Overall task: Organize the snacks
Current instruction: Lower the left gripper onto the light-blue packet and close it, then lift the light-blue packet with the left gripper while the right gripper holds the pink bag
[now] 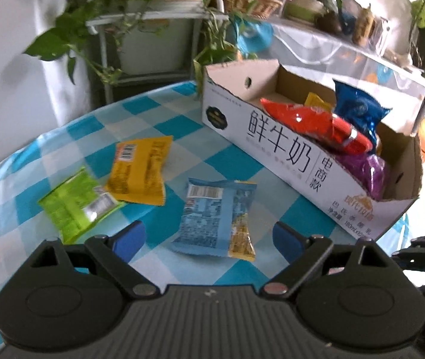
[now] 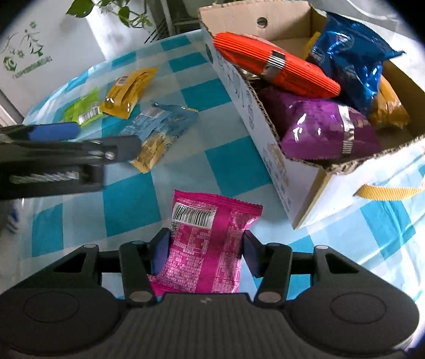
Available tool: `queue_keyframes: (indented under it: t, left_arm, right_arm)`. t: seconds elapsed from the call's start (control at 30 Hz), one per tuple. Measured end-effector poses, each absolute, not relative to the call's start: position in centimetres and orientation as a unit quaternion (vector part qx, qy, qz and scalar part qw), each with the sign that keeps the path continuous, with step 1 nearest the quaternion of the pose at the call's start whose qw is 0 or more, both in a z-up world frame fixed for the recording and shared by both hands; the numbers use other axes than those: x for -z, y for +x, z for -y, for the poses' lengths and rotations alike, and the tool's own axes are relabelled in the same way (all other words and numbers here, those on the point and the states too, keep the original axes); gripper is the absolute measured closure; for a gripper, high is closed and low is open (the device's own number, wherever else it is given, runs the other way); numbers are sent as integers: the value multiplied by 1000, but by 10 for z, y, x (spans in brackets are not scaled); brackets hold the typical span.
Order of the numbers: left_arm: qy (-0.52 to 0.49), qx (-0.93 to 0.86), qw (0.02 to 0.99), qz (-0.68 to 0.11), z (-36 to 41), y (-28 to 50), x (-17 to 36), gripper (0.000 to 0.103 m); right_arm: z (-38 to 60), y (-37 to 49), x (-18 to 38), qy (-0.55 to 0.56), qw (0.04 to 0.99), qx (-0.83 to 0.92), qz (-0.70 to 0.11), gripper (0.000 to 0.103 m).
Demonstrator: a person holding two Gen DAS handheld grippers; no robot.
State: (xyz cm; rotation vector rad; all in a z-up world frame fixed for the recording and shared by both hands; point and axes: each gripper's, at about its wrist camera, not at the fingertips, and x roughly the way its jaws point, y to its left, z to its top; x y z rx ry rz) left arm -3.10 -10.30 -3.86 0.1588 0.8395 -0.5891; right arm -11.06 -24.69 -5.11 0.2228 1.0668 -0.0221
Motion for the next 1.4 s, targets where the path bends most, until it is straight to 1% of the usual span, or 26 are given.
queue_keyframes:
  t: [0.37,0.47,0.53,0.57,0.6,0.63,0.67,0.7,0.73,0.93,1.4]
  left_arm:
    - [105,285,860,-410,128,-16,60,12]
    - [115,278,860,-413,133,-17,65,16]
    - [125,279,860,-409,137,-19,66,22]
    - [129,277,860,-409,138,-20,66,23]
    - [129,275,861,-409,139,-20,65,27]
    - [127,273,862,-409,139,-21,64,34]
    - [125,270,863,-409,138,-21,63,38]
    - [124,268,863,-409,137,-21,61,46]
    - [122,268,863,-410,135,-20,60,49]
    - [106,247,867,-420,124,-24,57,53]
    - [63,182,882,-431,73,-53,43,53]
  right_arm:
    - [253,-111,53,127,849,17,-512,45]
    - [254,-112,53,132,848,17,-512,45]
    - [255,-112,53,133,848,16,-513,45]
    - [255,-111,53,133,848,16,-512,45]
    - [255,-111,53,134,848,16,-512,45]
    - [255,-111,53,134,849,16,-511,45]
    - [255,-111,52,134,849,16,-511,45]
    - [255,-111,52,134,849,16,-510,45]
    - [255,-111,52,133,850,17,-509,45]
    - [256,-112,50,131,854,20,-503,46]
    - [245,-106,43,112,870,5,-479,46]
